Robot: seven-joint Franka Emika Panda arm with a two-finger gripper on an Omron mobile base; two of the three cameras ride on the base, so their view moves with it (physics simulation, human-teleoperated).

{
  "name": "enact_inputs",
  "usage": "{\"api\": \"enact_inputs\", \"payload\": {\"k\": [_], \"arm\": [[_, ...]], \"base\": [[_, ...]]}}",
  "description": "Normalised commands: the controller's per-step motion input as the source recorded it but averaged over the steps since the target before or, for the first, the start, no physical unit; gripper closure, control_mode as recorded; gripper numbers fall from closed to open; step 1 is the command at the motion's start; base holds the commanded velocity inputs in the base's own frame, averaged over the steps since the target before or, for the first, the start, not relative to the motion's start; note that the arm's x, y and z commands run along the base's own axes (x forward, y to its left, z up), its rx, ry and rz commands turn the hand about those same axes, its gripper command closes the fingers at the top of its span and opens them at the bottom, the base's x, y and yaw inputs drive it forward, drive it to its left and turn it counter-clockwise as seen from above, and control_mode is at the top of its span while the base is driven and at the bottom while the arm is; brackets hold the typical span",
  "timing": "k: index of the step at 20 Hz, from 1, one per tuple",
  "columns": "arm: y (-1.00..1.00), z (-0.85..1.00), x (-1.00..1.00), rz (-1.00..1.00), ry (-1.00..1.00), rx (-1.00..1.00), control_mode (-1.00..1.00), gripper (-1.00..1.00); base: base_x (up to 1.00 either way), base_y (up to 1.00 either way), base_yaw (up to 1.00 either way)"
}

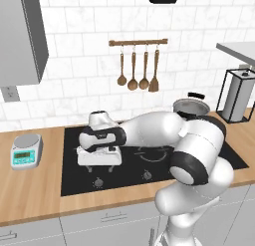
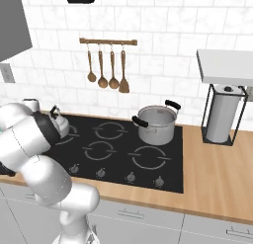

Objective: Pick the kettle from the counter and place it on a stove burner. Then turn the burner on.

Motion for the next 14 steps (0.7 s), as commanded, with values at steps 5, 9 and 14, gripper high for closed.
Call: {"api": "enact_inputs", "payload": {"k": [5,9,14], "arm": [[0.02,-0.20,-0.11,0.01,0.00,-0.03,-1.00,-1.00],[0.00,-0.25,-0.03,0.01,0.00,-0.02,-1.00,-1.00],[0.00,-0.33,0.00,0.00,0.00,-0.02,-1.00,-1.00]], "base": [[0.00,0.00,0.00],[0.00,0.00,0.00],[0.00,0.00,0.00]]}}
